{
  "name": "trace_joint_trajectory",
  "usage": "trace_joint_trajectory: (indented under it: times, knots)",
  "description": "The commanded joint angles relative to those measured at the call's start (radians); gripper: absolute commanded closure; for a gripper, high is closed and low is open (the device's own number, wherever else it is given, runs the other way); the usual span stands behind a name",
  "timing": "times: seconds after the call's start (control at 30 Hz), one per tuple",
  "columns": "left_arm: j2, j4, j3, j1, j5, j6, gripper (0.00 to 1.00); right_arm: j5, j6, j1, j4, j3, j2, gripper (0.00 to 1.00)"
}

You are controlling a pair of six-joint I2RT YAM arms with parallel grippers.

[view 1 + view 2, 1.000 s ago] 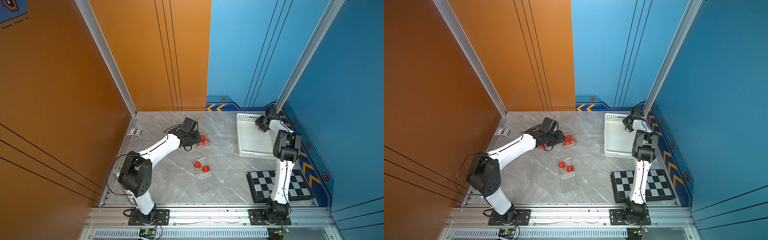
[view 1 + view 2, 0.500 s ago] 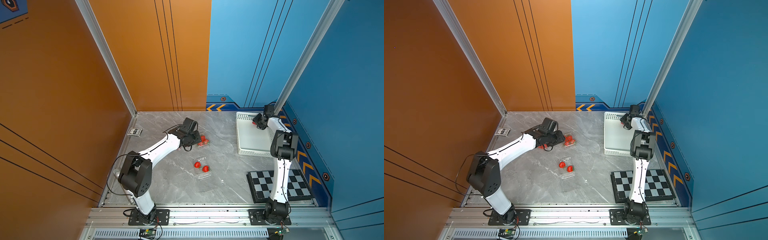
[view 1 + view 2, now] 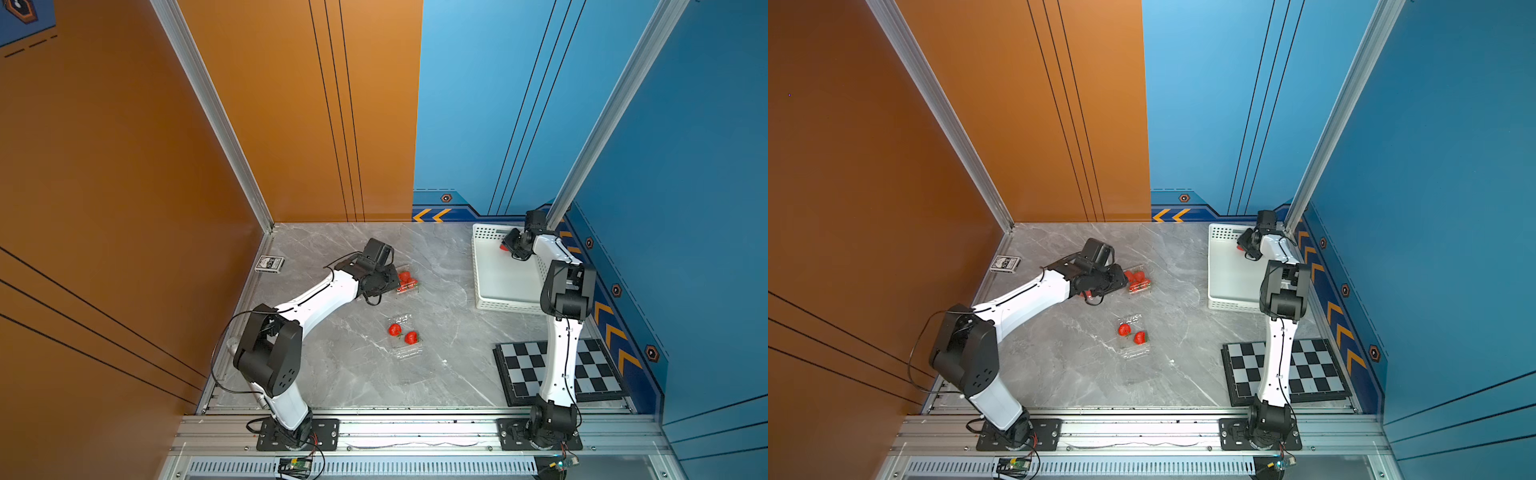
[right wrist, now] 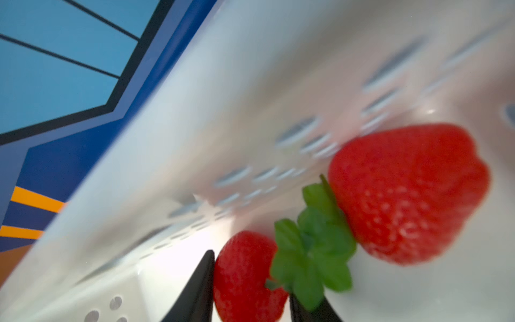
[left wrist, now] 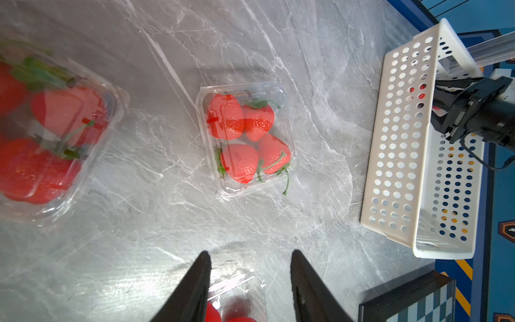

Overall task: Pack strawberries into containers
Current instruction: Pick up the strawberry from the basket.

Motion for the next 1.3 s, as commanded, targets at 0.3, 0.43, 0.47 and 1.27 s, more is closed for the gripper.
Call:
trace_joint_trajectory:
  times: [0.3,0.43,0.47,1.27]
  knots:
    - [-0.090,-0.022,-0.069,0.023,-0.006,-0.001,0.51,-0.135,-0.091,0.008,-0.099,-0.352,-0.208,0.75]
    - [-0.108,-0.022,-0.086,0.025,-0.010,-0.001,0.51,-0.144,-0.111,0.008,-0.077,-0.468,-0.284,0.76]
    - [-0.111,-0.022,-0.089,0.027,-0.012,-0.003,0.51,-0.149,-0.113,0.009,-0.072,-0.493,-0.301,0.76]
    - [-0.150,0.004,-0.150,0.034,-0.004,-0.017,0.51,-0.137,-0.141,0.010,-0.041,-0.683,-0.511,0.75]
